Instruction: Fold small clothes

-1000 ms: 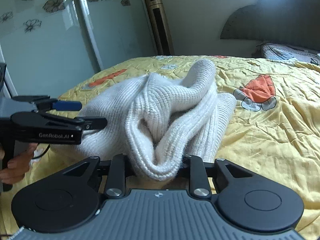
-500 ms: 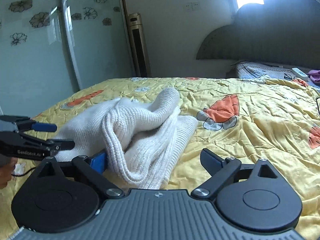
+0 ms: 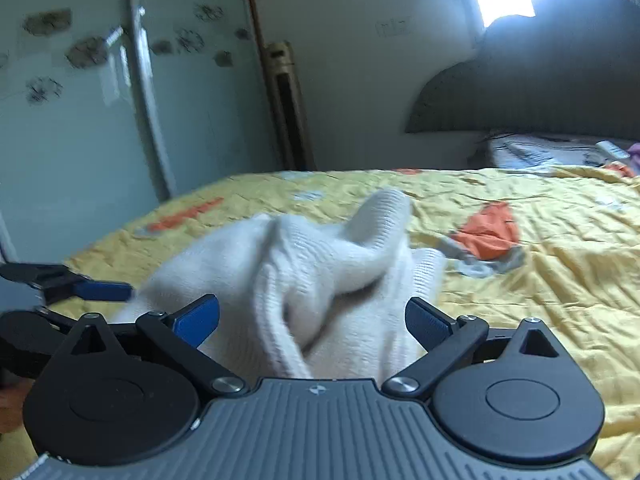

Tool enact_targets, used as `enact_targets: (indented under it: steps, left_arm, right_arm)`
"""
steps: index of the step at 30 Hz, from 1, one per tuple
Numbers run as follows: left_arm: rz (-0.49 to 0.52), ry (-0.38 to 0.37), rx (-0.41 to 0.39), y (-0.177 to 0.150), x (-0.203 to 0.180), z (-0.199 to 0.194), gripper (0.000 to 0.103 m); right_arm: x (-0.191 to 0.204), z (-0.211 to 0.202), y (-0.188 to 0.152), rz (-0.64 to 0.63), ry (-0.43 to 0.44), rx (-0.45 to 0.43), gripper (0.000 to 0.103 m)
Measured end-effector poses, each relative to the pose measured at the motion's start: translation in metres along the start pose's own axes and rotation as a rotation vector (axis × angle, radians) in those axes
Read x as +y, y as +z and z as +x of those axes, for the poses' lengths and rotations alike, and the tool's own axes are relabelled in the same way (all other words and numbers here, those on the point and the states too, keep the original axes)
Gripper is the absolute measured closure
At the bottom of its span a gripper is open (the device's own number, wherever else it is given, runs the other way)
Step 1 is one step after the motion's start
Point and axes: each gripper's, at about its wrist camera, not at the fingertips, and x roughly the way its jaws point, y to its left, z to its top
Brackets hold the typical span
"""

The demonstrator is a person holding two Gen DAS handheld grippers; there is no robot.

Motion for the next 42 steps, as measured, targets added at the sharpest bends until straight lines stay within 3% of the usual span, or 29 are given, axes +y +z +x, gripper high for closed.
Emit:
enact_targets:
  steps: [1,2,3,5,8,15,19,23,28,29,33,36,39,42]
  left_arm:
    - [0.001,-0.001,0.000,0.000,0.000,0.000,0.025]
    - [0.003,-0.008,0.002,0.000,-0.001,0.000,0.024]
    - [0.002,-0.013,0.008,0.000,-0.001,0.000,0.024]
    - [0.003,-0.007,0.006,-0.001,-0.001,0.000,0.024]
    - [0.000,-0.015,0.002,0.000,0.001,-0.002,0.024]
    - [-0.055,-0.023,-0.024,0.003,0.009,-0.006,0.024]
    - [-0.036,-0.030,0.008,0.000,0.004,0.001,0.024]
    - [0.033,-0.005,-0.014,-0.004,-0.007,-0.002,0.023]
    - [0.068,0.008,-0.029,-0.006,-0.012,-0.003,0.023]
    - [0.065,0.007,-0.028,-0.006,-0.012,-0.003,0.023]
    - [0.052,-0.002,-0.022,-0.006,-0.010,-0.002,0.022]
    - [0.050,0.001,-0.024,-0.006,-0.010,-0.002,0.022]
    - [0.050,0.004,-0.024,-0.006,-0.009,-0.002,0.022]
    - [0.017,0.004,-0.031,-0.003,-0.006,-0.004,0.021]
  right_arm:
    - [0.001,0.005,-0.003,-0.056,-0.131,0.030,0.000]
    - [-0.001,0.009,-0.006,-0.098,-0.192,0.054,0.001]
    - [-0.007,0.010,-0.007,-0.090,-0.179,0.072,0.000]
    - [-0.019,0.007,-0.005,0.007,-0.120,0.077,0.002]
    - [-0.024,-0.001,-0.004,0.029,-0.063,0.060,0.000]
    - [-0.037,-0.024,0.001,0.202,0.177,-0.107,0.000]
    - [-0.019,-0.023,0.004,0.167,0.221,-0.153,0.001]
    - [-0.001,-0.019,0.004,0.129,0.246,-0.183,0.000]
    - [-0.002,-0.017,0.004,0.246,0.540,-0.179,0.000]
    - [-0.003,-0.013,0.004,0.272,0.549,-0.146,0.001]
    - [-0.016,0.007,-0.002,0.340,0.363,-0.025,0.010]
    - [-0.017,0.004,-0.002,0.370,0.370,-0.039,0.009]
    - [-0.009,0.003,-0.002,0.308,0.346,-0.029,0.007]
    - [-0.014,-0.002,0.000,0.342,0.428,-0.073,0.005]
